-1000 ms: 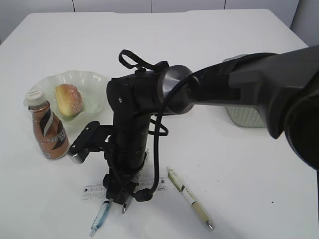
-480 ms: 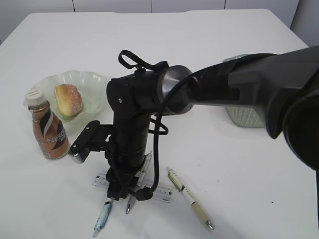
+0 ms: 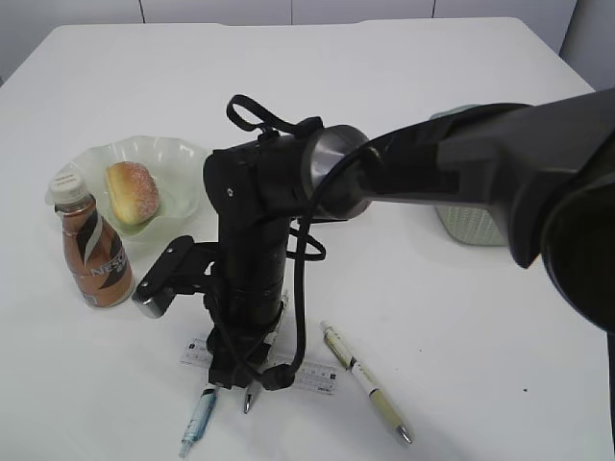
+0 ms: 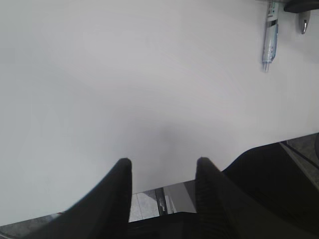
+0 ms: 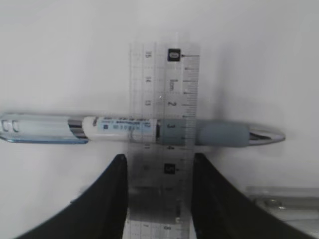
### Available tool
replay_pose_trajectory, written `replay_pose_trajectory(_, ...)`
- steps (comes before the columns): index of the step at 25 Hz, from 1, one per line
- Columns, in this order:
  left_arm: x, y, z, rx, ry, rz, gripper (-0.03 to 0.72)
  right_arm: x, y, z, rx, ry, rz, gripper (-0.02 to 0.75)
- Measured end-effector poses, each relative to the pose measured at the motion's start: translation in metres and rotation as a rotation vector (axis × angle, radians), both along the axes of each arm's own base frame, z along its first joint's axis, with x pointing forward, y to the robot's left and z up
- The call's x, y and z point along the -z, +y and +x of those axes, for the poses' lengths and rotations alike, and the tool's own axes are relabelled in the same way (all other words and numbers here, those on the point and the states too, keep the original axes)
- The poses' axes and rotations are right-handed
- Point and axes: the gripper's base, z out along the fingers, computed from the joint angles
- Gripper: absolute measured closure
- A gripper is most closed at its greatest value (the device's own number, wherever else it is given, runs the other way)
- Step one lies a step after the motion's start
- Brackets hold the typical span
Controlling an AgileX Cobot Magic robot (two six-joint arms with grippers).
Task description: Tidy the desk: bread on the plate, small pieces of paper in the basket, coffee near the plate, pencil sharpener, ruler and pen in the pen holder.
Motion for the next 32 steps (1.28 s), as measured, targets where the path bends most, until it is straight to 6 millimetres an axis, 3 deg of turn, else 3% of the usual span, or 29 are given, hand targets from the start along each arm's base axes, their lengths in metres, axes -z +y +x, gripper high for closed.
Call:
replay_pose_trajectory(5,0.0,0.0,0.0,0.0,0.0,0.0,0.381,-0.004,0.002,0.001,0.022,0.032,-0.021,0.43)
replay_pose_trajectory(14,0.0,0.0,0.0,0.0,0.0,0.0,0.381,-0.03,0.008,0.007,0.069,0.035,-0.012,0.43)
replay_pose_trajectory(28,0.0,0.0,0.0,0.0,0.0,0.0,0.381,-0.032,0.007,0.009,0.191,0.054,-0.02,0.43)
replay_pose_trajectory(32,0.0,0.0,0.0,0.0,0.0,0.0,0.381,-0.053,0.008,0.012,0.227,-0.009,0.049,0.43)
